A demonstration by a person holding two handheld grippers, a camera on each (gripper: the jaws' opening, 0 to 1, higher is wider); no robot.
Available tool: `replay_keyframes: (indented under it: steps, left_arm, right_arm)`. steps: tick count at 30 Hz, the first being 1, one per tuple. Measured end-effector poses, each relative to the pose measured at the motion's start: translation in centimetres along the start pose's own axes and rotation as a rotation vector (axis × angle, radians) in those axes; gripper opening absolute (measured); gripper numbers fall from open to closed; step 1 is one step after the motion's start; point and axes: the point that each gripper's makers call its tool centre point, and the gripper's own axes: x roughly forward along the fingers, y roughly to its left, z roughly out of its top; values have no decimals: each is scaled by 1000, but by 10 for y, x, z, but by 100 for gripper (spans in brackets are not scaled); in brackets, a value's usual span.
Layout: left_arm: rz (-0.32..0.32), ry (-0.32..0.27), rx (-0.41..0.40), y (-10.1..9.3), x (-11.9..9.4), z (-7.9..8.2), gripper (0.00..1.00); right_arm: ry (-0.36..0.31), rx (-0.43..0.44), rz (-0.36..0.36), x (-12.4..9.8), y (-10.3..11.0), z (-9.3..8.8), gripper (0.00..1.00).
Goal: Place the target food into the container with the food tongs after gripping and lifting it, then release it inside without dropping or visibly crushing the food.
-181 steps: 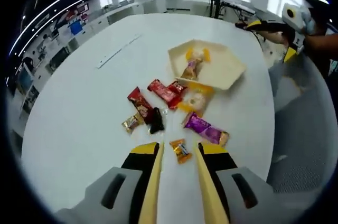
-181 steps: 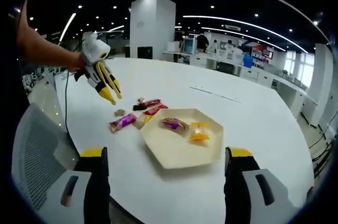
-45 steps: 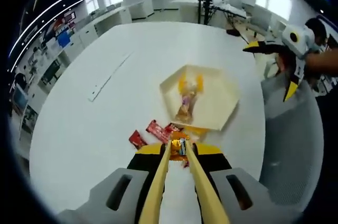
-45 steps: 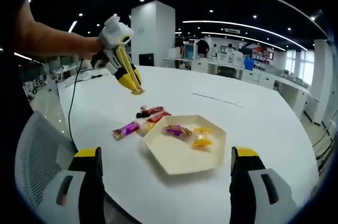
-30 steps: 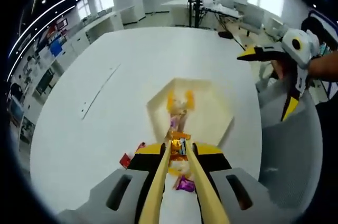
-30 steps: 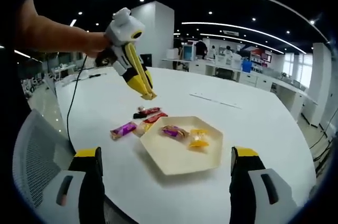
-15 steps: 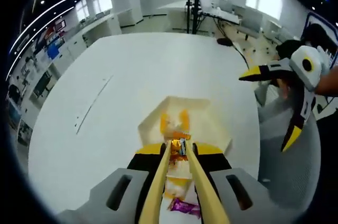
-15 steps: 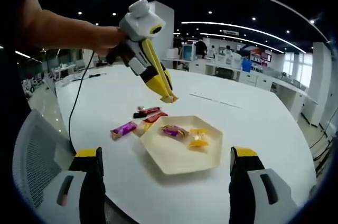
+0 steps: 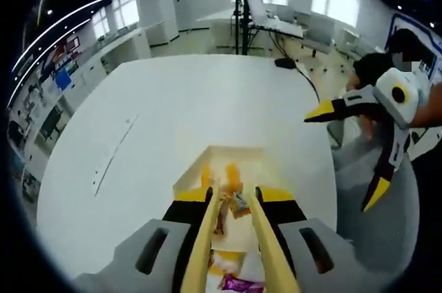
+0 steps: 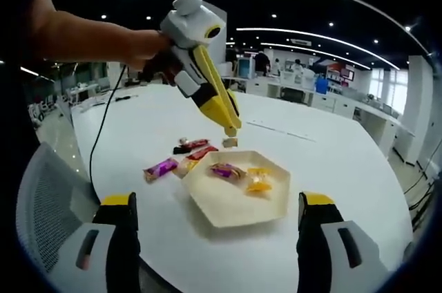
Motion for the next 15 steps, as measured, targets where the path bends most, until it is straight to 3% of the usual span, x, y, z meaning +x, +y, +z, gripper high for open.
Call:
replay_keyframes:
  steps: [15]
  left_arm:
    - [41,-40,4,10,-6,4,25]
  right_arm:
    - [7,-1,-1,0,0,-1,93]
